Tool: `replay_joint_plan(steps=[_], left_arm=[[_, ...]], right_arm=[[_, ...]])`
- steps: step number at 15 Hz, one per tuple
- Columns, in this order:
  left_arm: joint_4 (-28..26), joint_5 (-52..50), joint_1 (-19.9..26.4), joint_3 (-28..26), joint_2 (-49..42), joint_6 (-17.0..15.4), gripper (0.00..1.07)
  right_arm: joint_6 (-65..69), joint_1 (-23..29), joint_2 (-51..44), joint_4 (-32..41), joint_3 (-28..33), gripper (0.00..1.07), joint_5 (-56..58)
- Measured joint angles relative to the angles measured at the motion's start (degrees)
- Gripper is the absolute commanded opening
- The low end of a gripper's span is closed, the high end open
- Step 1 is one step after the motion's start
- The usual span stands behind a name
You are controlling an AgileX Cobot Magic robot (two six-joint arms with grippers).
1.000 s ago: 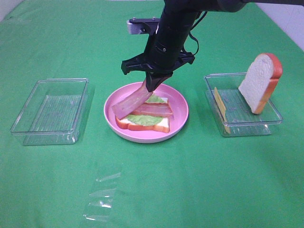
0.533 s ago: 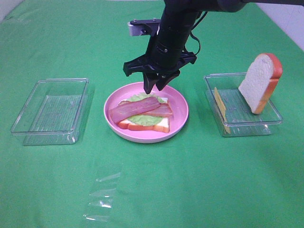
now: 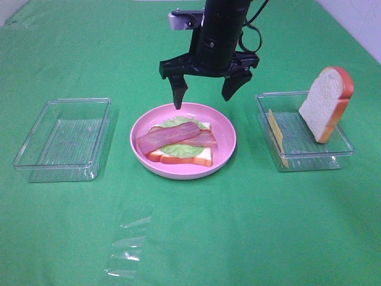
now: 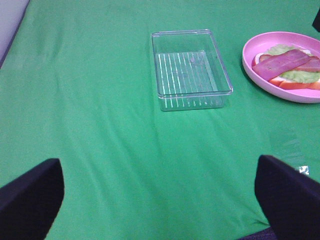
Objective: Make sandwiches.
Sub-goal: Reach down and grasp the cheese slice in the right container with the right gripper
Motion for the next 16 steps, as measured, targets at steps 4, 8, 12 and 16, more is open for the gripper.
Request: replay_joint_plan(steps=[4, 8, 12, 16], left_arm=[[0.0, 0.0, 0.0, 0.0, 0.0, 0.0, 0.95], [0.0, 0.0, 0.0, 0.0, 0.0, 0.0, 0.95], [0.0, 0.0, 0.0, 0.0, 0.0, 0.0, 0.95], [0.0, 0.0, 0.0, 0.0, 0.0, 0.0, 0.95]], right_arm=[[3.55, 0.0, -2.01, -3.27, -3.55, 0.92, 3.72], [3.72, -1.09, -9.57, -3.27, 4.98, 0.92, 3.72], [3.61, -8.54, -12.43, -2.92, 14.73, 0.89, 4.35], [3.04, -11.17, -12.32, -2.75, 14.78, 0.89, 4.47]])
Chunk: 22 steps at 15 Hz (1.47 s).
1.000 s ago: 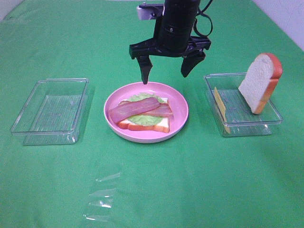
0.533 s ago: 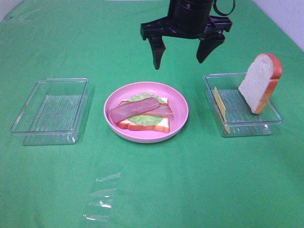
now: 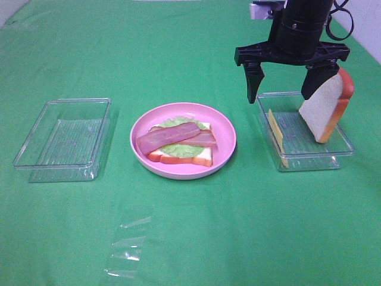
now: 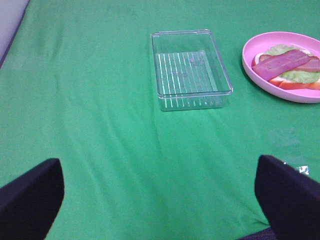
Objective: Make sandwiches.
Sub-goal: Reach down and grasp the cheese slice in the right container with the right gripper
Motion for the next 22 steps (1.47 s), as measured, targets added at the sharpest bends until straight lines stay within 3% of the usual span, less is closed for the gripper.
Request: replay_joint_plan(steps=[7, 12, 20, 22], left_arm=[[-0.23, 0.0, 0.0, 0.0, 0.0, 0.0, 0.95], [-0.23, 0.0, 0.0, 0.0, 0.0, 0.0, 0.95], [-0.23, 0.0, 0.0, 0.0, 0.0, 0.0, 0.95], [-0.23, 0.0, 0.0, 0.0, 0.0, 0.0, 0.95]], right_arm=[[-1.32, -0.34, 7.85, 1.03, 0.06, 0.87, 0.0], [-1.32, -0.34, 9.74, 0.97, 0.17, 0.67, -0.06], [-1.32, -0.34, 9.74, -1.38, 0.17, 0.65, 0.0], [-1.32, -0.34, 9.74, -1.43, 0.17, 0.54, 0.0]])
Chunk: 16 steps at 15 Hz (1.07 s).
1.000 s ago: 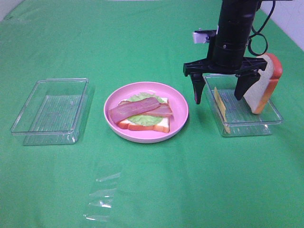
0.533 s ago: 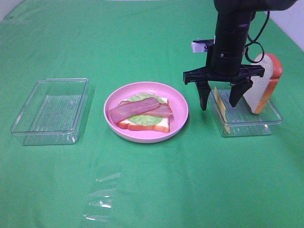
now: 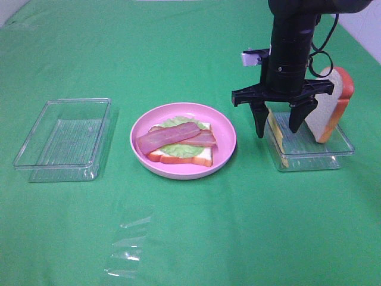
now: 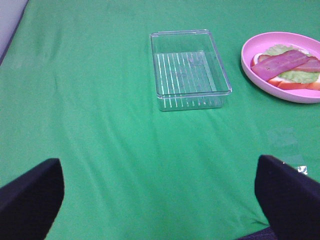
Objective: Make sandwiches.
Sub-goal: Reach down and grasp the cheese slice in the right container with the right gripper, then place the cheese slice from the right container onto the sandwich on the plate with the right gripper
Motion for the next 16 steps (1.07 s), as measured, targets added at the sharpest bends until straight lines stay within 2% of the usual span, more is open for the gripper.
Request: replay_joint_plan(steps=[5, 8, 9, 10, 12, 16], left_arm=[[0.0, 0.0, 0.0, 0.0, 0.0, 0.0, 0.95], [0.0, 0.0, 0.0, 0.0, 0.0, 0.0, 0.95], [0.0, 0.0, 0.0, 0.0, 0.0, 0.0, 0.95], [0.0, 0.0, 0.0, 0.0, 0.0, 0.0, 0.95], [0.0, 0.0, 0.0, 0.0, 0.0, 0.0, 0.95], [0.0, 0.0, 0.0, 0.06, 0.0, 0.0, 0.95]], right_arm=[[0.0, 0.0, 0.0, -0.06, 0.0, 0.38, -0.06], [0.0, 0.0, 0.0, -0.06, 0.0, 0.25, -0.06], [0.0, 0.0, 0.0, -0.11, 0.0, 0.19, -0.06], [0.0, 0.0, 0.0, -0.11, 0.0, 0.08, -0.11], [0.0, 0.0, 0.0, -0.17, 0.0, 0.0, -0.57], [0.0, 0.0, 0.0, -1.03, 0.0, 0.0, -0.52]])
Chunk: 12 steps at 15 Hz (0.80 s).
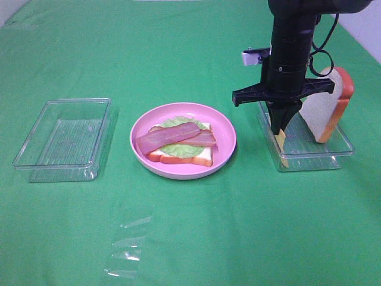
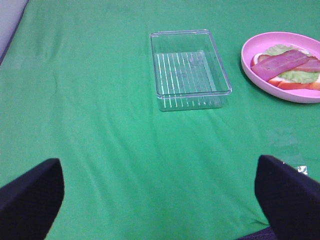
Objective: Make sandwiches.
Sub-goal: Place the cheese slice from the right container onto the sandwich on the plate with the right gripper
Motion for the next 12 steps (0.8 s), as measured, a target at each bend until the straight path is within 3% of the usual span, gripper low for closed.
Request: replay_joint_plan(steps=[9, 12], left_arm=[[0.0, 0.0, 0.0, 0.0, 0.0, 0.0, 0.95], [0.0, 0.0, 0.0, 0.0, 0.0, 0.0, 0.95]], right_arm=[[0.52, 0.0, -0.06, -0.17, 0.0, 0.0, -0.17], [1.89, 0.0, -5.61, -0.46, 0.11, 0.0, -0.17]])
